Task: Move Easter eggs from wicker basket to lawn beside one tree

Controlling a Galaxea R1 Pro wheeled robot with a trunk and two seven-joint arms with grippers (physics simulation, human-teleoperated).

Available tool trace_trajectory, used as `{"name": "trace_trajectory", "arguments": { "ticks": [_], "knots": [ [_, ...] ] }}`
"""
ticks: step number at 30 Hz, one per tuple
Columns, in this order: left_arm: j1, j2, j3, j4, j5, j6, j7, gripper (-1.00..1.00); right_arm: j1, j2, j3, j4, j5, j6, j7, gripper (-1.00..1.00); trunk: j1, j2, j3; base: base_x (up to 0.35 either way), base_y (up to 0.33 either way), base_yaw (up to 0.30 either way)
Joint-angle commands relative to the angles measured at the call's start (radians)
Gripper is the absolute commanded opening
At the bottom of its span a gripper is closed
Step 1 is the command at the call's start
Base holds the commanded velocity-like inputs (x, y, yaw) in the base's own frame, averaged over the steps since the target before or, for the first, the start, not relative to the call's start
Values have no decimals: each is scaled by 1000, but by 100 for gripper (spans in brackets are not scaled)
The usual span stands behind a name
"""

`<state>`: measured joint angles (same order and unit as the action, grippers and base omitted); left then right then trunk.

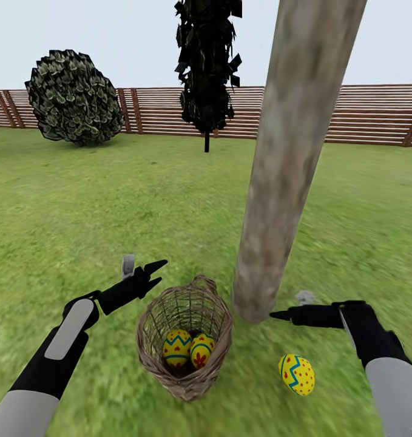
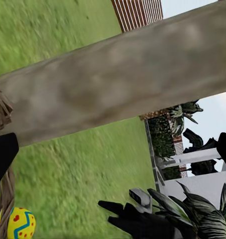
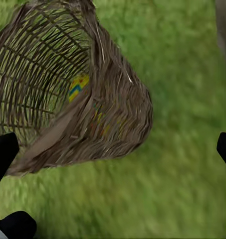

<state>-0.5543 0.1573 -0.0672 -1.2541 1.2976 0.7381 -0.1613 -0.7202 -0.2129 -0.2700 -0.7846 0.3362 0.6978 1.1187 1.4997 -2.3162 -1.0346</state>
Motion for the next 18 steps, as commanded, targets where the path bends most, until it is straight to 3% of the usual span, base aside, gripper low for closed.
{"name": "trace_trajectory", "arguments": {
  "ticks": [1,3,7,13,18],
  "knots": [
    [-1,1,-1,2,-1,2,-3,100,-1,24,-1,-37,13,33,-12,100,-4,7,2,0,0,0],
    [0,1,0,12,0,1,-3,100,-1,69,14,-102,25,95,-70,100,-12,21,9,0,0,0],
    [-1,0,-1,20,2,1,-3,100,-1,108,61,-160,44,184,-135,100,-27,49,21,0,0,0],
    [-1,0,0,22,2,1,-3,100,0,119,81,-197,40,225,-144,100,-50,91,40,0,0,0],
    [-3,1,0,52,2,0,-3,100,6,160,85,-201,38,237,-137,100,-69,126,56,0,0,0]
  ]
}}
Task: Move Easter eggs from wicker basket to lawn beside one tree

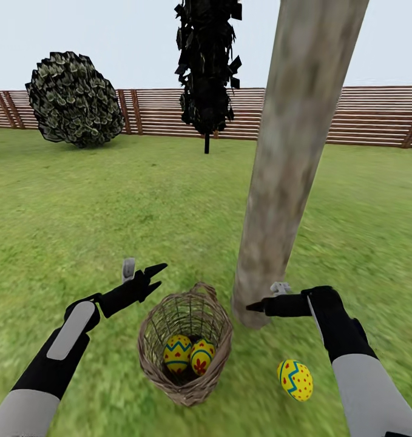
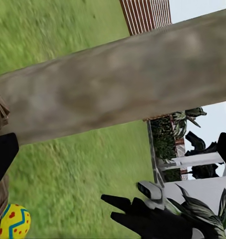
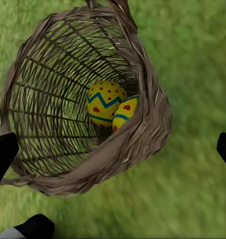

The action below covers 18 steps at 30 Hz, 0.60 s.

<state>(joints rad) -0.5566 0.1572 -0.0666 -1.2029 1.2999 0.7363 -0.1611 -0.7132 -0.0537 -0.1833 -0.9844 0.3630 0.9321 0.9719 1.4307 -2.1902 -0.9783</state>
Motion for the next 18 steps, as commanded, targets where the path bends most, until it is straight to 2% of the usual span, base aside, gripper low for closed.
{"name": "trace_trajectory", "arguments": {
  "ticks": [1,4,7,12,18],
  "knots": [
    [-2,1,-1,6,0,2,-3,100,0,3,-1,-1,11,3,11,100,-4,7,2,0,0,0],
    [-4,1,-1,16,-1,2,-3,100,1,14,11,-2,11,4,12,100,-16,28,12,0,0,0],
    [-5,1,0,20,-1,1,-4,100,1,53,30,0,17,4,5,100,-27,49,21,0,0,0],
    [-5,0,1,21,1,-2,-11,100,2,66,34,0,11,-3,4,100,-39,70,31,0,0,6],
    [-5,0,3,22,4,-5,-16,100,3,97,34,1,11,-4,1,100,-39,70,31,0,0,214]
  ]
}}
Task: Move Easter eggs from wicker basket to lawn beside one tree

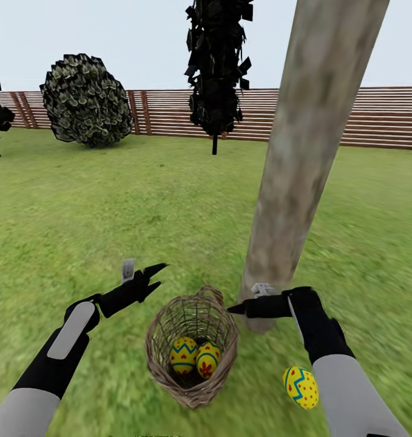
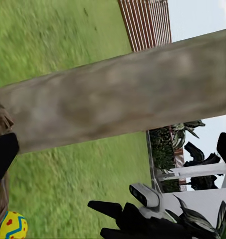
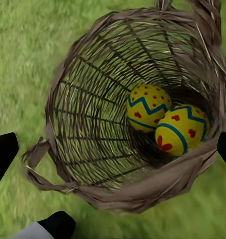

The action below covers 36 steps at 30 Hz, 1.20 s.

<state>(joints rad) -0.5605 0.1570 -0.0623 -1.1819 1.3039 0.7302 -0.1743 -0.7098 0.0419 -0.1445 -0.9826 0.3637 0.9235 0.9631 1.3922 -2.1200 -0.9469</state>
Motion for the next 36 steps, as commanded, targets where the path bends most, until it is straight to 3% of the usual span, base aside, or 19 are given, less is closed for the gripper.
{"name": "trace_trajectory", "arguments": {
  "ticks": [1,13,16,21,28,31,36],
  "knots": [
    [-1,0,-1,1,0,2,-3,100,-1,3,-4,-1,11,4,10,100,0,0,-1,0,25,282],
    [-1,0,-1,1,0,1,-4,100,0,17,-4,0,21,4,6,100,0,0,-1,6,226,284],
    [-1,0,-1,1,-1,0,-4,100,0,17,-5,6,22,3,-25,100,0,0,-1,0,41,100],
    [-1,0,-1,1,-2,0,-4,100,0,18,-4,14,12,-1,-291,100,4,-7,-4,0,6,16],
    [-1,0,-1,1,-2,0,-4,100,0,19,-4,43,16,-2,-405,100,31,-56,-26,0,0,1],
    [-1,2,10,0,-2,1,-4,100,0,19,-2,116,17,-14,-422,100,42,-77,-35,0,0,0],
    [-1,4,30,0,-2,1,-5,100,0,20,-1,157,18,-42,-423,100,61,-112,-51,0,0,0]
  ]
}}
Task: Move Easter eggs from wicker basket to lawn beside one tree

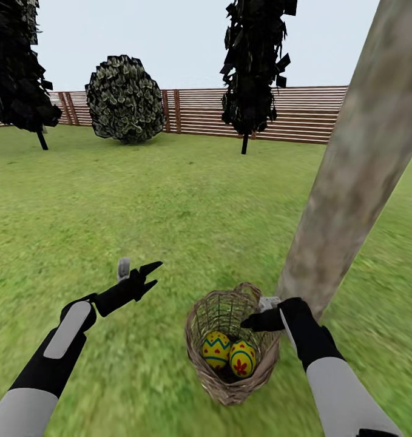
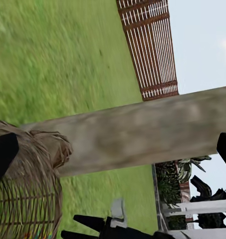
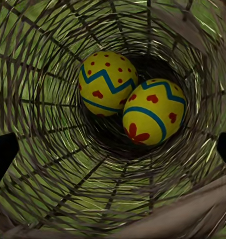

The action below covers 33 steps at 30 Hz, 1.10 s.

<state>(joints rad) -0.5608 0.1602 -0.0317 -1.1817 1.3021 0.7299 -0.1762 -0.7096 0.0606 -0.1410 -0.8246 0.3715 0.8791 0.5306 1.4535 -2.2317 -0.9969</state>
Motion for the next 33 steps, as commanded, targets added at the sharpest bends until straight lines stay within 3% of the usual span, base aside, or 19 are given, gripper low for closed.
{"name": "trace_trajectory", "arguments": {
  "ticks": [1,19,24,33],
  "knots": [
    [-1,1,0,0,0,2,-3,100,-1,2,-5,1,10,1,9,100,4,-8,-4,0,0,0],
    [-1,3,3,1,0,2,-3,100,-1,2,7,9,7,-3,9,100,73,-134,-60,0,0,0],
    [-1,5,3,1,2,2,-3,100,0,3,9,10,7,-3,10,100,73,-134,-60,0,0,0],
    [-1,4,5,31,3,2,-3,100,-1,29,9,34,10,-3,8,100,73,-134,-60,184,126,0]
  ]
}}
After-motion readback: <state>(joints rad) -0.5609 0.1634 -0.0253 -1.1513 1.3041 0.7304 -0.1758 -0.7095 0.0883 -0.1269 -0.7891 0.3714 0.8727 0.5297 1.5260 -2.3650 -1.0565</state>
